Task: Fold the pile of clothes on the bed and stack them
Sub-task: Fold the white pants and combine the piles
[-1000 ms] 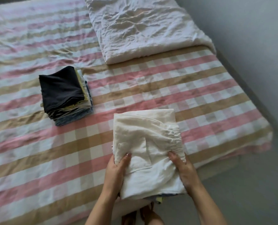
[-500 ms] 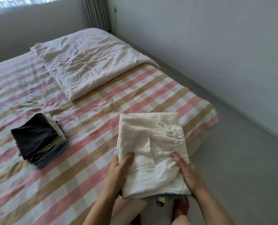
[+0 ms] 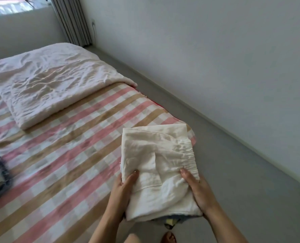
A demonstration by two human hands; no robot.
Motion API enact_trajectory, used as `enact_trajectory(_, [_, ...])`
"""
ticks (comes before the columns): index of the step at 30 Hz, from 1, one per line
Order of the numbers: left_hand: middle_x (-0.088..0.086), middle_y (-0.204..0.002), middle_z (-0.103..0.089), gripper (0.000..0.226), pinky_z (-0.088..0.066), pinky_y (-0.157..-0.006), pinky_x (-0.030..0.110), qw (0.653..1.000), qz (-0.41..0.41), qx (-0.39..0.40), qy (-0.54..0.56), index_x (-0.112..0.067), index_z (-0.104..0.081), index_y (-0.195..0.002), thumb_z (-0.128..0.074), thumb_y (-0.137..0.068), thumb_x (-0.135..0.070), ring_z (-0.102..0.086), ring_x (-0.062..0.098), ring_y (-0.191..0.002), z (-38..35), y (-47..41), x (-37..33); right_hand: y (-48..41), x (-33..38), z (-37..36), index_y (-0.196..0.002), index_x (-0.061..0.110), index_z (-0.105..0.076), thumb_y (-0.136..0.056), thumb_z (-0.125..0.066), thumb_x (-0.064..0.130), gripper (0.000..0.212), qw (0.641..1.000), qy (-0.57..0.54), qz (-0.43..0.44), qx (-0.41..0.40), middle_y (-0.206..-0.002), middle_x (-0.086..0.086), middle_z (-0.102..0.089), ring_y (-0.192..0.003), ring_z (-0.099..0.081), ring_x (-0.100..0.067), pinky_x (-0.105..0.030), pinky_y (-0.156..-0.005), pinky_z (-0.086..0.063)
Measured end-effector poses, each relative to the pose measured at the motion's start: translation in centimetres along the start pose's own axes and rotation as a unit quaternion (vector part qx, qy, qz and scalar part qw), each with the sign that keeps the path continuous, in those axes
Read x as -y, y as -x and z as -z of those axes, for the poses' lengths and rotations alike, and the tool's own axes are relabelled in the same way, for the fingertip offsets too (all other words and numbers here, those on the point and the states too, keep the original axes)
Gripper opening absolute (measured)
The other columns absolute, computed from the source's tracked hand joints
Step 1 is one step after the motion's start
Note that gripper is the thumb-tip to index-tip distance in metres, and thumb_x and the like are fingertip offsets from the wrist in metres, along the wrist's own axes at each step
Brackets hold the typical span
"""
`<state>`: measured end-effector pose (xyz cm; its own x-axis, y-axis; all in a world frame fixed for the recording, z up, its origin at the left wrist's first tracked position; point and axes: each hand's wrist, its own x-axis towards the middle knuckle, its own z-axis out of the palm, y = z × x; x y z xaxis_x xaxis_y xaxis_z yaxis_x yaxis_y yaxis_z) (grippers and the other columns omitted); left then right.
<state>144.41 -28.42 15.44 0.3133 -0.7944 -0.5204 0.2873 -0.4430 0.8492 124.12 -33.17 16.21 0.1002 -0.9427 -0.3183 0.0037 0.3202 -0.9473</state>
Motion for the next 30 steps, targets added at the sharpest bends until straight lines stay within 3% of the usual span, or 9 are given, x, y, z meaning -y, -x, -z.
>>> enact_trajectory(3, [0.001,-0.099,-0.072,0.040,-0.052,-0.087,0.043,1.000,0.023,-0.004,0.000,-0.023,-0.063,-0.104,-0.073,-0.069,-0.041,-0.068,0.022,-0.092,-3.3,-1.1,0.3,-2.4,0.2,3.1,-0.085,0.022,-0.072,-0.083,-0.063,0.023,0.009,1.000,-0.006,-0.004,0.006,-0.088,0.012,-0.073,-0.081,-0.068,-0.001,-0.007,-0.061,-0.046])
enact_trajectory(7, [-0.001,-0.102,-0.071,0.064,-0.052,-0.087,0.043,1.000,0.022,-0.007,-0.018,-0.025,-0.062,-0.109,-0.068,-0.054,-0.057,-0.068,0.020,-0.094,-6.2,-4.0,-0.3,-5.9,0.5,5.1,-0.089,0.020,-0.071,-0.083,-0.062,0.021,0.010,1.000,-0.012,-0.012,0.004,-0.088,0.012,-0.073,-0.080,-0.068,0.001,-0.006,-0.060,-0.047])
enact_trajectory(11, [-0.004,-0.094,-0.074,0.045,-0.053,-0.078,0.036,1.000,0.025,-0.005,-0.010,-0.025,-0.065,-0.101,-0.074,-0.064,-0.050,-0.070,0.017,-0.086,-7.8,-7.6,-1.2,-10.4,0.9,5.3,-0.091,0.022,-0.071,-0.080,-0.062,0.026,0.015,0.999,-0.016,-0.030,0.019,-0.093,0.010,-0.073,-0.087,-0.068,-0.004,-0.010,-0.065,-0.048])
enact_trajectory(16, [-0.007,-0.095,-0.072,0.041,-0.052,-0.075,0.030,0.999,0.021,-0.038,-0.011,-0.029,-0.063,-0.100,-0.072,-0.066,-0.051,-0.068,0.013,-0.087,-8.7,-13.1,-3.3,-16.9,2.4,4.2,-0.097,0.027,-0.070,-0.074,-0.063,0.036,0.026,0.998,-0.018,-0.036,0.051,-0.101,0.008,-0.072,-0.095,-0.067,-0.007,-0.012,-0.070,-0.050])
enact_trajectory(19, [-0.006,-0.093,-0.072,0.035,-0.053,-0.078,0.034,0.998,0.009,-0.061,-0.005,-0.028,-0.064,-0.094,-0.066,-0.065,-0.047,-0.068,0.015,-0.088,-9.0,-16.2,-4.8,-20.8,3.5,3.0,-0.095,0.034,-0.071,-0.075,-0.062,0.036,0.022,0.996,-0.010,-0.038,0.079,-0.100,0.009,-0.072,-0.094,-0.067,-0.008,-0.012,-0.069,-0.050])
enact_trajectory(22, [-0.005,-0.095,-0.072,0.023,-0.051,-0.072,0.029,0.996,0.006,-0.085,0.007,-0.026,-0.063,-0.095,-0.069,-0.077,-0.040,-0.068,0.014,-0.087,-8.9,-19.0,-6.0,-24.7,4.2,1.7,-0.094,0.039,-0.070,-0.074,-0.062,0.037,0.021,0.994,0.012,-0.039,0.099,-0.098,0.007,-0.072,-0.089,-0.068,-0.007,-0.017,-0.071,-0.051])
enact_trajectory(25, [-0.002,-0.098,-0.070,0.035,-0.051,-0.072,0.029,0.995,0.006,-0.102,0.021,-0.024,-0.061,-0.100,-0.068,-0.072,-0.044,-0.067,0.016,-0.089,-8.7,-22.0,-6.8,-28.8,4.0,0.6,-0.095,0.037,-0.071,-0.068,-0.065,0.045,0.028,0.991,0.027,-0.072,0.111,-0.099,0.010,-0.072,-0.094,-0.067,-0.008,-0.025,-0.079,-0.050])
enact_trajectory(27, [-0.006,-0.097,-0.068,0.041,-0.050,-0.067,0.022,0.993,0.007,-0.118,0.029,-0.028,-0.058,-0.099,-0.062,-0.065,-0.049,-0.066,0.012,-0.087,-8.9,-24.4,-7.3,-32.0,3.8,-0.1,-0.092,0.039,-0.071,-0.067,-0.064,0.047,0.027,0.987,0.041,-0.086,0.132,-0.095,0.014,-0.072,-0.090,-0.067,-0.004,-0.018,-0.073,-0.049])
enact_trajectory(30, [-0.011,-0.098,-0.065,0.042,-0.048,-0.060,0.014,0.988,-0.006,-0.151,0.026,-0.032,-0.056,-0.101,-0.060,-0.064,-0.052,-0.064,0.003,-0.082,-9.2,-28.4,-7.4,-37.1,3.2,-1.4,-0.096,0.029,-0.069,-0.067,-0.064,0.046,0.034,0.981,0.061,-0.097,0.155,-0.093,0.015,-0.072,-0.087,-0.066,0.000,-0.013,-0.069,-0.049])
